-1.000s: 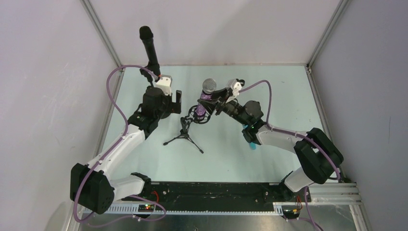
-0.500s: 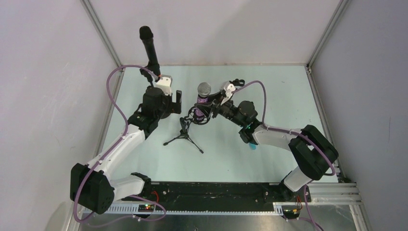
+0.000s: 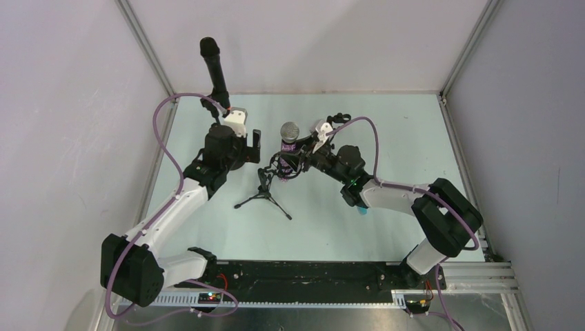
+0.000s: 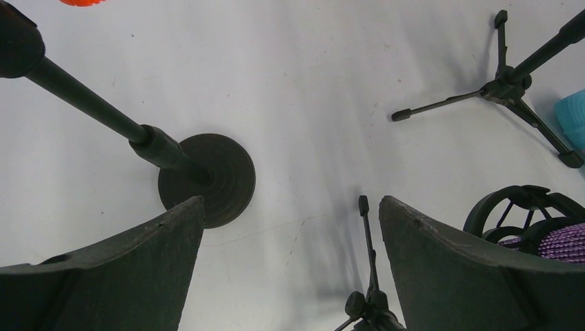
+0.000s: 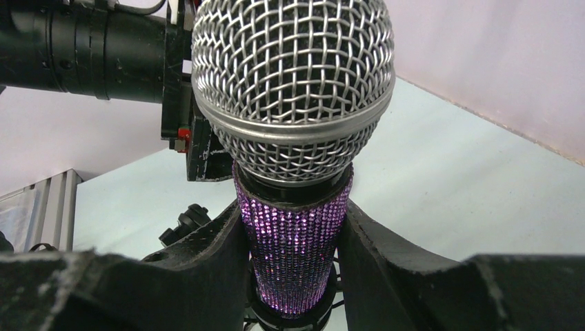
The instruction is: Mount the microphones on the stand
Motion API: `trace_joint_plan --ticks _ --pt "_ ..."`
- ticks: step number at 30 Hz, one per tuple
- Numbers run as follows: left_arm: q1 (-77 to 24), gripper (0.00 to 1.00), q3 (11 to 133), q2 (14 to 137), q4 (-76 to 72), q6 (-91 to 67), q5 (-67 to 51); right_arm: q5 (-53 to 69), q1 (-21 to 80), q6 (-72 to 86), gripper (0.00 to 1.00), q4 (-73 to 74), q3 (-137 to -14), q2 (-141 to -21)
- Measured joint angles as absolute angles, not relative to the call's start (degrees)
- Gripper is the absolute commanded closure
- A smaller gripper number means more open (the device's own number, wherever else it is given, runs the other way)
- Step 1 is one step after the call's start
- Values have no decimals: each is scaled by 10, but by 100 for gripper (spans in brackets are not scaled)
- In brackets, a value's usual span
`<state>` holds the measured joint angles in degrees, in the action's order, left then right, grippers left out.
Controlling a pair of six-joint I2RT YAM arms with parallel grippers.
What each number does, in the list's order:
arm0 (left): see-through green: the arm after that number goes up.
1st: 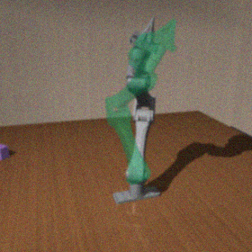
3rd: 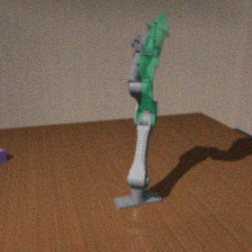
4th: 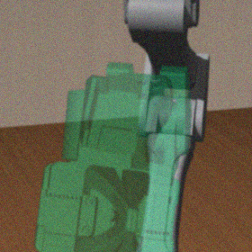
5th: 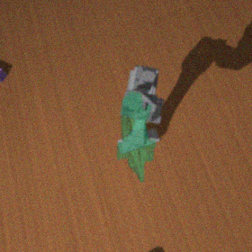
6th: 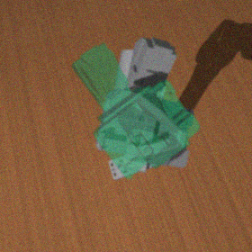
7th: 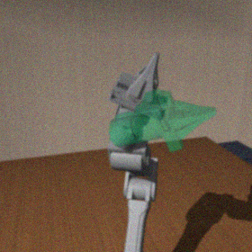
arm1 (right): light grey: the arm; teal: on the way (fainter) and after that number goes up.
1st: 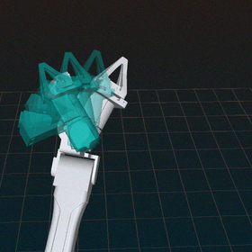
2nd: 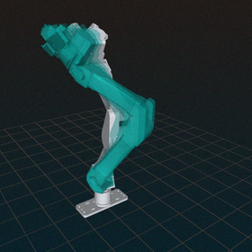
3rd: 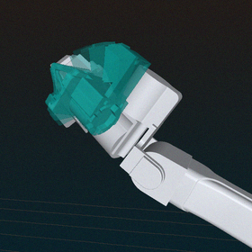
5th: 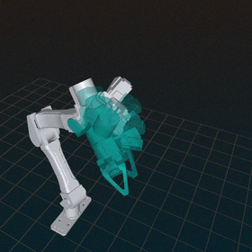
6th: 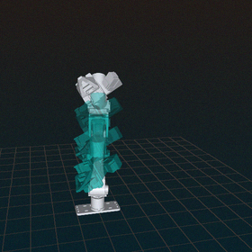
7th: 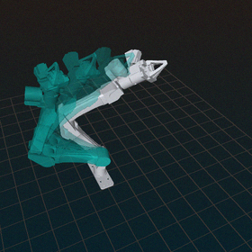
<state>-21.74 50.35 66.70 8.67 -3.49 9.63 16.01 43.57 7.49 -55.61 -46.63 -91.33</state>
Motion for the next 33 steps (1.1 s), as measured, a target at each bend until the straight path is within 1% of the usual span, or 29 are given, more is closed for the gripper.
trace_joint_plan --ticks 4,6,8,10,11,12,13,14,15,16,17,18,22,28,33 --pt "-217 0 503 667 87 -35 91 156 439 69 100 -546 -468 -915" --pt "-217 0 503 667 86 -35 88 154 440 66 98 -544 -470 -916" --pt "-217 0 503 667 86 -35 87 154 441 64 92 -541 -471 -916" --pt "-217 0 503 667 86 -35 86 152 441 63 85 -538 -472 -916" --pt "-217 0 503 667 86 -35 86 152 441 63 78 -538 -473 -916" --pt "-217 0 503 667 85 -35 86 152 441 63 69 -538 -473 -916" --pt "-217 0 503 667 84 -35 86 151 441 63 65 -538 -473 -916" --pt "-217 0 503 667 83 -35 86 150 441 64 57 -538 -473 -916" --pt "-217 0 503 667 82 -35 85 148 441 64 54 -538 -473 -916" --pt "-217 0 503 667 81 -35 85 148 442 64 47 -538 -473 -916" --pt "-217 0 503 667 81 -35 84 147 441 64 44 -538 -473 -916" --pt "-217 0 503 667 81 -35 83 147 441 66 37 -538 -473 -915" --pt "-217 0 503 667 81 -35 83 146 441 73 25 -537 -473 -914" --pt "-217 0 503 667 81 -35 82 149 441 82 14 -537 -473 -900" --pt "-217 0 503 667 80 -35 81 155 440 90 9 -537 -473 -886"
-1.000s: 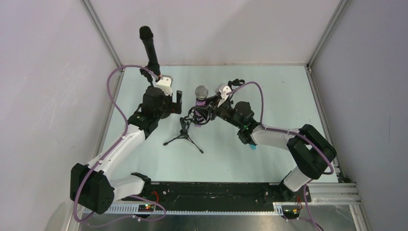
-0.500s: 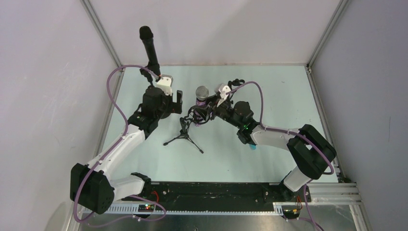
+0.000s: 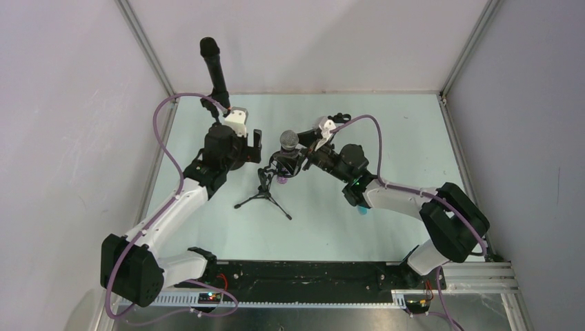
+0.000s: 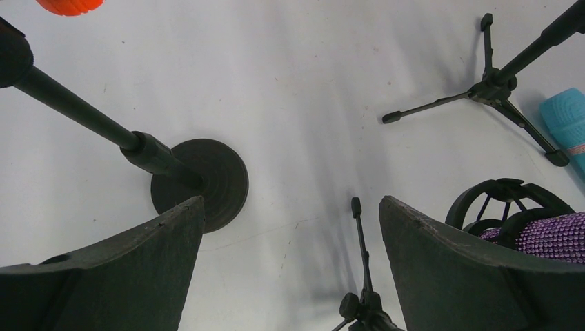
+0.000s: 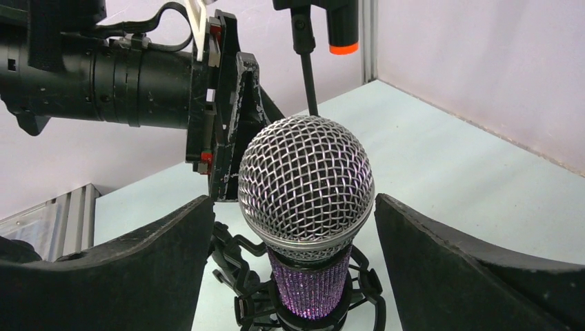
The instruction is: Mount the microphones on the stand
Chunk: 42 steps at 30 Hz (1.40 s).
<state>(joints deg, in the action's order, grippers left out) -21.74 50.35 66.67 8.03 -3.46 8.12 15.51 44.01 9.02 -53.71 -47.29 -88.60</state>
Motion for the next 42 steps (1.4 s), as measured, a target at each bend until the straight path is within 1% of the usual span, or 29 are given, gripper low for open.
trace_joint_plan --ticks 6,10,14,23,27,32,42 --pt "-217 0 503 662 79 -34 71 159 435 94 8 -527 -473 -869" --pt "-217 0 503 651 76 -34 62 159 435 94 5 -502 -473 -847" --pt "-217 0 502 634 63 -30 51 159 435 92 4 -472 -473 -823" --pt "-217 0 472 563 20 -24 36 159 433 75 1 -383 -444 -733" --pt "-217 0 463 530 4 -15 8 159 425 70 1 -332 -420 -682" --pt "-217 0 462 498 -2 0 -60 159 403 70 1 -255 -394 -619" --pt "-217 0 526 519 151 25 -188 159 356 95 1 -109 -344 -528"
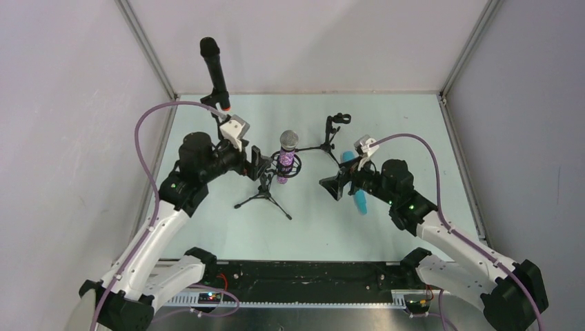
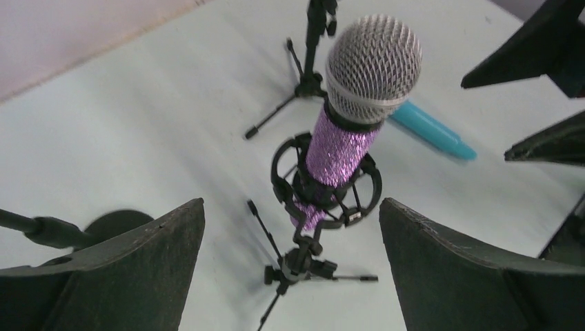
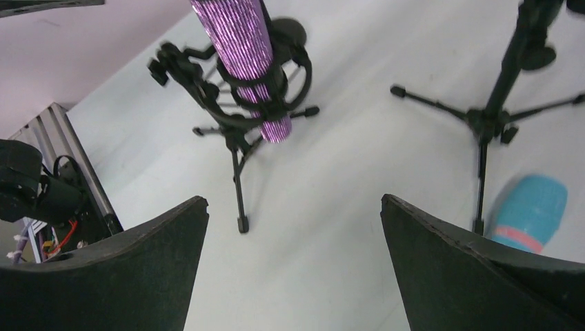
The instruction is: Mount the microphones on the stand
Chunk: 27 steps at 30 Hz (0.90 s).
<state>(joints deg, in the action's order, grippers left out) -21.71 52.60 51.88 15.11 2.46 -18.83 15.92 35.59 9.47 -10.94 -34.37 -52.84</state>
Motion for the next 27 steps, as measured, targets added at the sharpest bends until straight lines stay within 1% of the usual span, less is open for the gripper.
trace_joint_plan --ticks 6,9,14,20,22,23,25,27 --pt "-217 6 542 557 241 44 -214 159 338 111 0 -52 -314 -504" --pt "-218 7 548 586 273 52 -213 160 331 119 0 -34 -305 -500" --pt "-239 8 557 629 306 67 -204 159 325 124 1 -26 -302 -500" --pt "-270 13 575 674 324 82 -177 159 322 132 0 -23 -302 -504" --pt "-274 20 576 684 327 85 -164 159 322 134 1 -22 -302 -505" --pt "-276 27 576 688 329 87 -155 159 322 135 1 -22 -302 -505" --pt "-276 36 576 694 332 90 -141 159 322 135 1 -20 -302 -505" --pt "-277 41 577 701 334 93 -128 159 322 135 1 -19 -302 -505"
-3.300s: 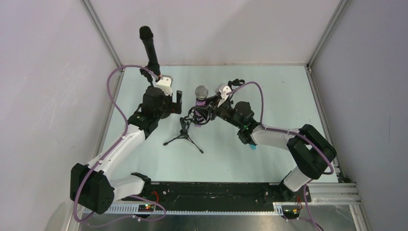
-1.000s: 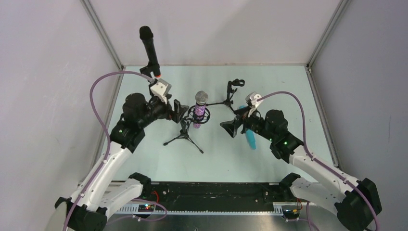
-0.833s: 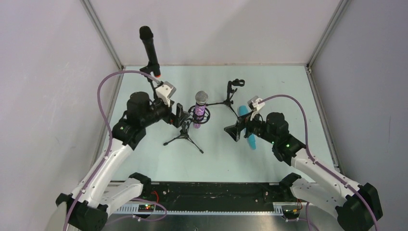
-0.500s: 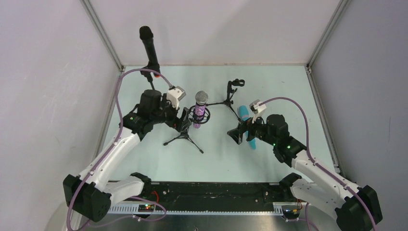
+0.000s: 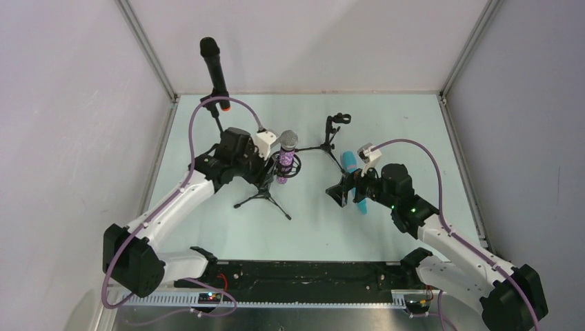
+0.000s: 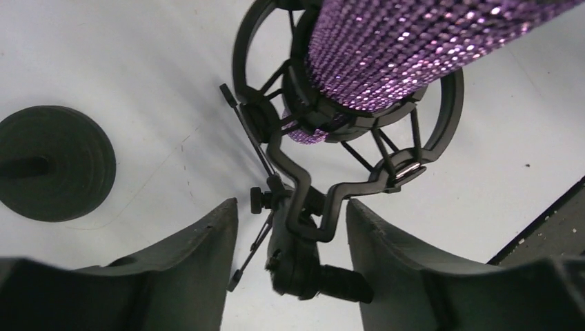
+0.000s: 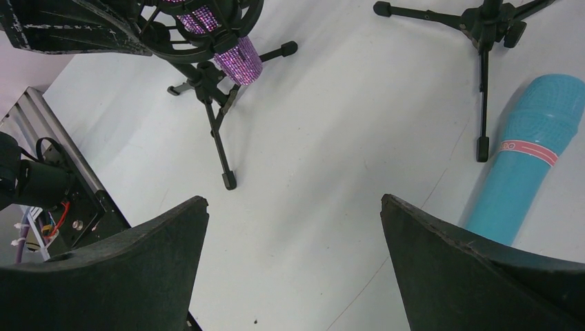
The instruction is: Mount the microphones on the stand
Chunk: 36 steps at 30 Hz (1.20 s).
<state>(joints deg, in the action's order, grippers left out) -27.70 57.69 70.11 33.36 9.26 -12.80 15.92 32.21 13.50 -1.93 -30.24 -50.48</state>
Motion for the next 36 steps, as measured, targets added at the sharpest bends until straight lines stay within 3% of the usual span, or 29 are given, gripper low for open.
trace_joint_plan --ticks 3,9,15,36 --pt "-280 49 579 708 338 94 -117 159 322 135 1 -19 -302 -507" --pt "-282 81 581 707 340 104 -95 159 321 135 0 -19 -302 -512" --pt "-282 98 576 698 343 104 -77 159 321 135 0 -19 -302 -517" --pt "-243 100 458 534 336 11 58 157 317 136 0 -26 -302 -541"
